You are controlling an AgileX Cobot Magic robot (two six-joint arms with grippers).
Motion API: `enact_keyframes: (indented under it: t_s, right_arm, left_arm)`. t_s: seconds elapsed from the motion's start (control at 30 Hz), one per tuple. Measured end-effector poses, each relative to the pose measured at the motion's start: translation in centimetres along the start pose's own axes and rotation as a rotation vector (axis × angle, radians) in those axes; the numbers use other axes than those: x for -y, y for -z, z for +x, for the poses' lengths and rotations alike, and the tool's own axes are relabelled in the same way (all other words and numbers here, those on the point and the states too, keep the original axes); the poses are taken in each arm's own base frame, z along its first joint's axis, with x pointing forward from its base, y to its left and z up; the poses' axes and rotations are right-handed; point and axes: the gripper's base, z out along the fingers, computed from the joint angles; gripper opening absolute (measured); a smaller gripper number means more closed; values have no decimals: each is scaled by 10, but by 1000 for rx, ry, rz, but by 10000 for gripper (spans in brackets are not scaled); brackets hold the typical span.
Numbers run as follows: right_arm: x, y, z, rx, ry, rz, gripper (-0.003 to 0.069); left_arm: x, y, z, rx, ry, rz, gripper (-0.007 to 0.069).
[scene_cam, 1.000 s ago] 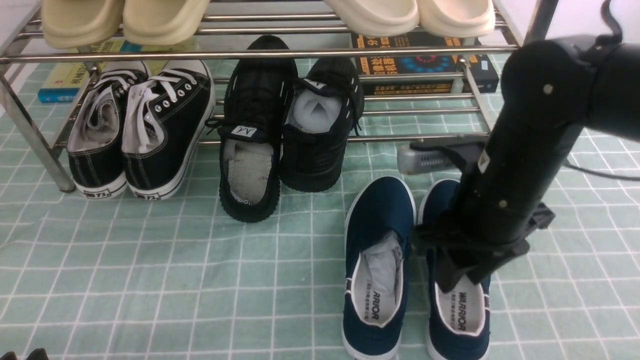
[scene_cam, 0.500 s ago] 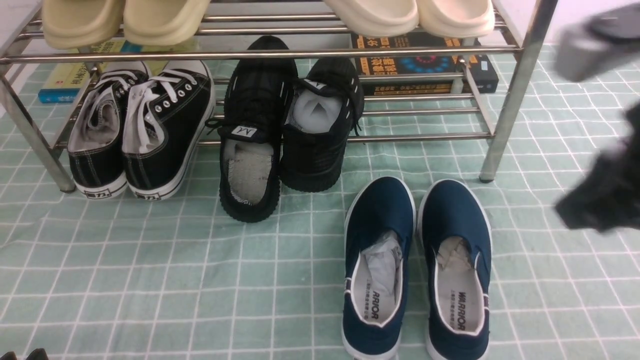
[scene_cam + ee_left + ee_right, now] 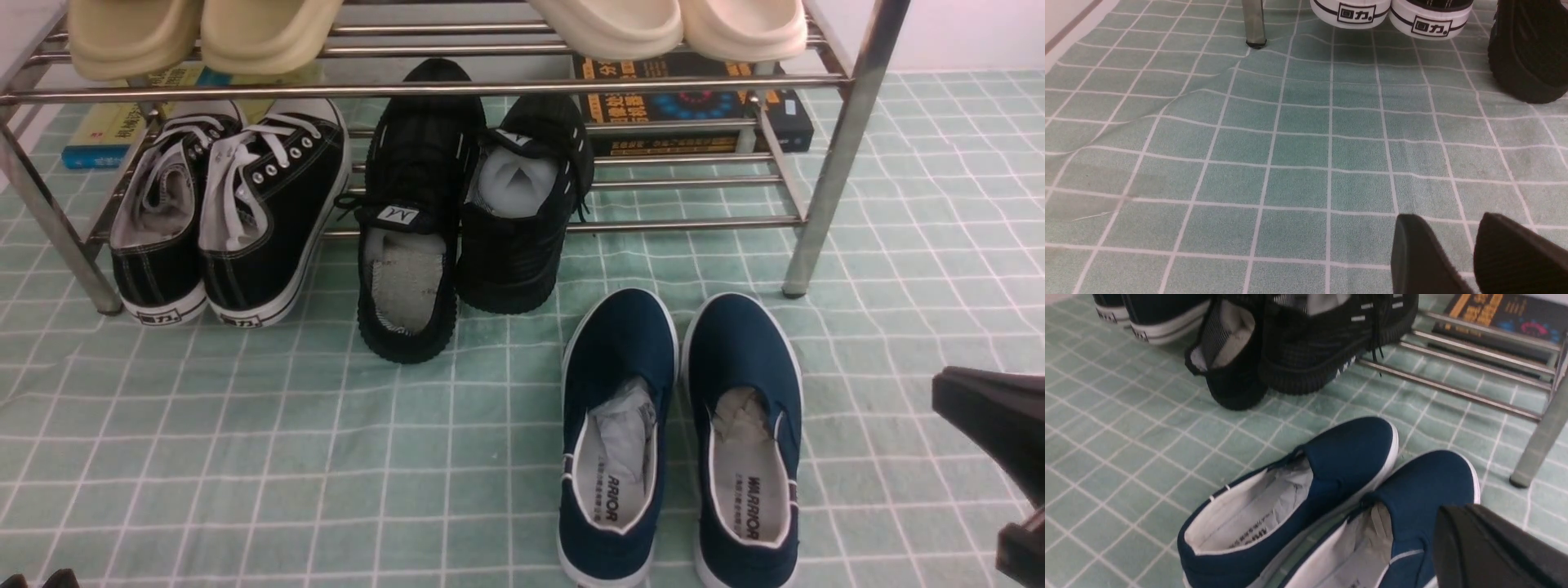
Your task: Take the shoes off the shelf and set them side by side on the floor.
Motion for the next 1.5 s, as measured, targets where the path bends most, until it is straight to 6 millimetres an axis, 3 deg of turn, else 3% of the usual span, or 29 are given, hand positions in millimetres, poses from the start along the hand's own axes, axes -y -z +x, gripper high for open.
enact_keyframes:
  t_s: [0.17, 0.9, 1.13, 1.27, 1.5]
  right_arm:
    - [0, -1, 1, 97, 1, -3, -13]
    - [0, 2, 3, 99, -5, -3, -7]
    - [13, 31, 42, 50, -41, 107, -2]
    - [24, 49, 81, -18, -97, 283, 1]
    - [29, 58, 121, -50, -153, 439, 4]
  left_arm:
    - [0, 0, 0, 0, 0, 0, 242]
    - [0, 0, 0, 0, 0, 0, 242]
    - [0, 0, 0, 0, -1, 0, 242]
    - [0, 0, 0, 0, -1, 0, 242]
    - [0, 0, 0, 0, -1, 0, 242]
